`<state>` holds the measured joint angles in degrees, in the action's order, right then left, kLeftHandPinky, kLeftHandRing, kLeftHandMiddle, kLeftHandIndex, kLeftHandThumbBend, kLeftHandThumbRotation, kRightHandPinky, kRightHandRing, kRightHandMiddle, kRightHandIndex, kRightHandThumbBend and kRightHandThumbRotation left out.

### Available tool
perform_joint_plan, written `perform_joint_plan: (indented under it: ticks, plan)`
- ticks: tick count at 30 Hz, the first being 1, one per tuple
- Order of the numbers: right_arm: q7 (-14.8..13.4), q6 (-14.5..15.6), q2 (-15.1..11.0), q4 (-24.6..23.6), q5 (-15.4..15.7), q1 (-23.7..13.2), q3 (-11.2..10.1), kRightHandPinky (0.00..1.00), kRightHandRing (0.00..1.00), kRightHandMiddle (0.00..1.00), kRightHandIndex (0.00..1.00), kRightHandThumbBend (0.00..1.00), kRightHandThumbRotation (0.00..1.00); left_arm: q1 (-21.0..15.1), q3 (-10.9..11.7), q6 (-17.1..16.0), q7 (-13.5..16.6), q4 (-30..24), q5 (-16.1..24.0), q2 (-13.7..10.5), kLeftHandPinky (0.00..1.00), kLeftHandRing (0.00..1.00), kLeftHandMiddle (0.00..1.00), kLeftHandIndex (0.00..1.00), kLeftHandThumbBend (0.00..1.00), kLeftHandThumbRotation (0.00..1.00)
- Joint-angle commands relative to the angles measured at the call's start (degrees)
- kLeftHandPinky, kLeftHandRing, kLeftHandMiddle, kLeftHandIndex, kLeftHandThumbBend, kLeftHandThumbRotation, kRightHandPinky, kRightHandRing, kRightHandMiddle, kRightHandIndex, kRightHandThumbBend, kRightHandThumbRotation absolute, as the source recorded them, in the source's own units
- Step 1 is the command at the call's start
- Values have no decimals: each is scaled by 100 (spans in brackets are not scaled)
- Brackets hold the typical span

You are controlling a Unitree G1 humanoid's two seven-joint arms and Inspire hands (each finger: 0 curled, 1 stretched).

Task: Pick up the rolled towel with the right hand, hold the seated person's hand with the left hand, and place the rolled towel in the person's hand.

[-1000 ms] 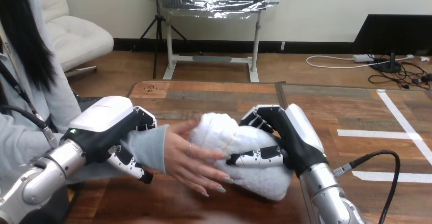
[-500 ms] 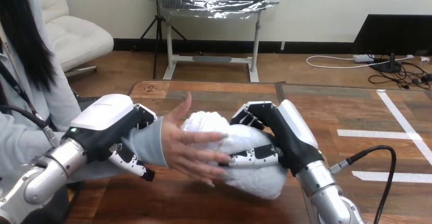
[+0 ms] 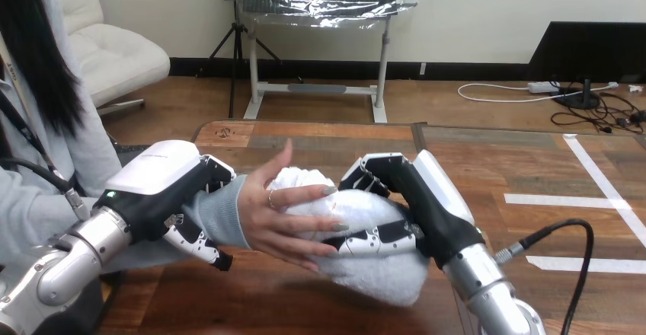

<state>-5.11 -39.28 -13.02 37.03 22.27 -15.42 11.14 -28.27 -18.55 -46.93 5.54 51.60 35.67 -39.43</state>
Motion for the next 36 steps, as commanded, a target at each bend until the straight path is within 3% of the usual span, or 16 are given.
perform_joint_plan:
  ticks: [1,18,36]
  plan:
    - [174,-18,-4,-1183,-296,-42,-108,25,30,38,42,85,0,-523,136,-141,151,-265,-162,234,27,31,37,41,100,11]
    - [596,414,-57,-2342,-549,384,-195,25,29,37,42,84,0,-511,120,-64,41,-281,-169,260,28,32,38,42,100,12]
    - [669,499,-34,-2449,-642,399,-258,25,30,38,42,85,0,-530,113,-130,59,-194,-162,314,30,34,39,43,100,13]
